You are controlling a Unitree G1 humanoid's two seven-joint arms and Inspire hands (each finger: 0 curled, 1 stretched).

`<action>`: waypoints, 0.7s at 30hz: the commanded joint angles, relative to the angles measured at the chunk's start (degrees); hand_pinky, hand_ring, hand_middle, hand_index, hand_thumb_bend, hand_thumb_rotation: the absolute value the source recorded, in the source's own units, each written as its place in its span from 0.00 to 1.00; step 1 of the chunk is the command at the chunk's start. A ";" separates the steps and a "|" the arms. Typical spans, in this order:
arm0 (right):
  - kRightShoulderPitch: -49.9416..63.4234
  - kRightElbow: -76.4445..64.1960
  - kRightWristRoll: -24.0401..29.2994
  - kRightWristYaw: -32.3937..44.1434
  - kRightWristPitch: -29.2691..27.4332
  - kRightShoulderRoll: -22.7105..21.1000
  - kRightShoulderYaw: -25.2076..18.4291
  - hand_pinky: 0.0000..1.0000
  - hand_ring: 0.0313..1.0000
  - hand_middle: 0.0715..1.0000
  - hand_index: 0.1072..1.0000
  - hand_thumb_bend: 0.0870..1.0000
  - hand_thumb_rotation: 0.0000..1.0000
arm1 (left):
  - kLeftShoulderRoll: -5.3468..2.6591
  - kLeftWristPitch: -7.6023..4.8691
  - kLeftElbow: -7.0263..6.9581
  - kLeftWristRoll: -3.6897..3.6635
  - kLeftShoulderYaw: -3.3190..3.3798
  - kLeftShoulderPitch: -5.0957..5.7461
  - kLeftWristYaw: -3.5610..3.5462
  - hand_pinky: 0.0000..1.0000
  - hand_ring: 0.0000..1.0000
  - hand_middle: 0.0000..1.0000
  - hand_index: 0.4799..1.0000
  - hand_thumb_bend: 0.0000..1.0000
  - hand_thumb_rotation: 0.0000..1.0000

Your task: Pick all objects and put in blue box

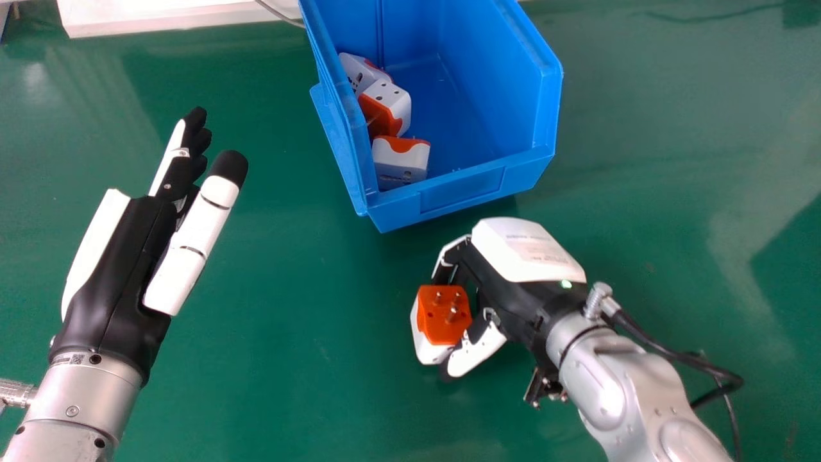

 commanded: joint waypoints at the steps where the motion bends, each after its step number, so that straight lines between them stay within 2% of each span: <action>1: 2.53 -4.37 0.35 -0.15 -0.51 -0.52 -0.71 0.12 0.37 0.46 0.43 0.46 0.00 | 0.38 -1.21 -0.06 -0.03 0.41 -0.37 0.13 1.00 1.00 1.00 1.00 0.62 1.00; 8: 10.59 -16.03 -1.08 0.47 1.06 -0.94 -1.91 0.18 0.35 0.44 0.47 0.45 0.00 | 0.56 -1.36 0.29 -0.42 0.65 -0.32 0.02 1.00 1.00 1.00 1.00 0.62 1.00; 11: 13.80 -20.63 -1.05 0.16 1.86 -0.41 -2.80 0.16 0.35 0.44 0.46 0.45 0.00 | 0.68 -1.31 0.28 -0.46 0.74 -0.28 -0.03 1.00 1.00 1.00 1.00 0.62 1.00; 12: 14.37 -21.50 -1.05 0.10 2.02 -0.28 -3.00 0.13 0.29 0.43 0.45 0.46 0.00 | 0.71 -1.31 0.26 -0.45 0.76 -0.26 -0.04 1.00 1.00 1.00 1.00 0.62 1.00; 14: 16.23 -24.74 -1.21 -0.74 1.88 -0.06 -4.03 0.13 0.29 0.43 0.45 0.46 0.00 | 0.78 -1.40 0.52 -0.46 0.75 -0.35 -0.08 1.00 1.00 1.00 1.00 0.62 1.00; 15: 16.81 -26.05 -1.40 -1.11 1.72 -0.04 -4.54 0.12 0.25 0.42 0.44 0.46 0.00 | 0.82 -1.49 0.76 -0.47 0.77 -0.45 -0.10 1.00 1.00 1.00 1.00 0.62 1.00; 21: 15.78 -31.50 -0.62 -0.66 1.78 1.10 -8.19 0.11 0.19 0.40 0.42 0.46 0.00 | 0.87 -1.67 1.30 -0.51 0.79 -0.67 -0.11 1.00 1.00 1.00 1.00 0.61 1.00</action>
